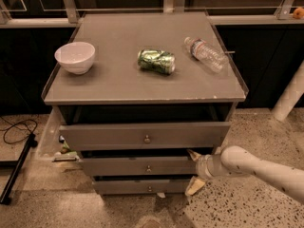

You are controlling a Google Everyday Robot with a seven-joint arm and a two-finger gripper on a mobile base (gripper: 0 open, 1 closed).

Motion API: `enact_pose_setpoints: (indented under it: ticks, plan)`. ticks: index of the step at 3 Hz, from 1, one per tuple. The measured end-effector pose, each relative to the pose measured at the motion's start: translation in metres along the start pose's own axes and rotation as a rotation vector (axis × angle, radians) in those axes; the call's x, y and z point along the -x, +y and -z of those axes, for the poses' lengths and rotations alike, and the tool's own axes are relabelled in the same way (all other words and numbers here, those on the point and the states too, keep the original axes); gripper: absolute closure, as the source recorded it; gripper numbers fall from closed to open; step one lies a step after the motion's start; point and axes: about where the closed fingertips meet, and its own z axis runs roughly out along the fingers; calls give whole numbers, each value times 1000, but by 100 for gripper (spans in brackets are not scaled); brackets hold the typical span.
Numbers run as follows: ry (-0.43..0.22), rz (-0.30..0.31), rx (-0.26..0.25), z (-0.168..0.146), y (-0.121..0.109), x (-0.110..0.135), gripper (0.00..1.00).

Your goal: Open middle drawer

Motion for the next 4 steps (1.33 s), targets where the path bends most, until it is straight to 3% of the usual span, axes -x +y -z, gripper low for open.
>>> enact_pose_setpoints:
  ticks: [2, 3, 4]
  plan:
    - [-8, -17, 13, 0, 11, -1, 0]
    - [-19, 35, -5, -4, -13, 25, 0]
    - [-19, 35, -5, -4, -13, 25, 19]
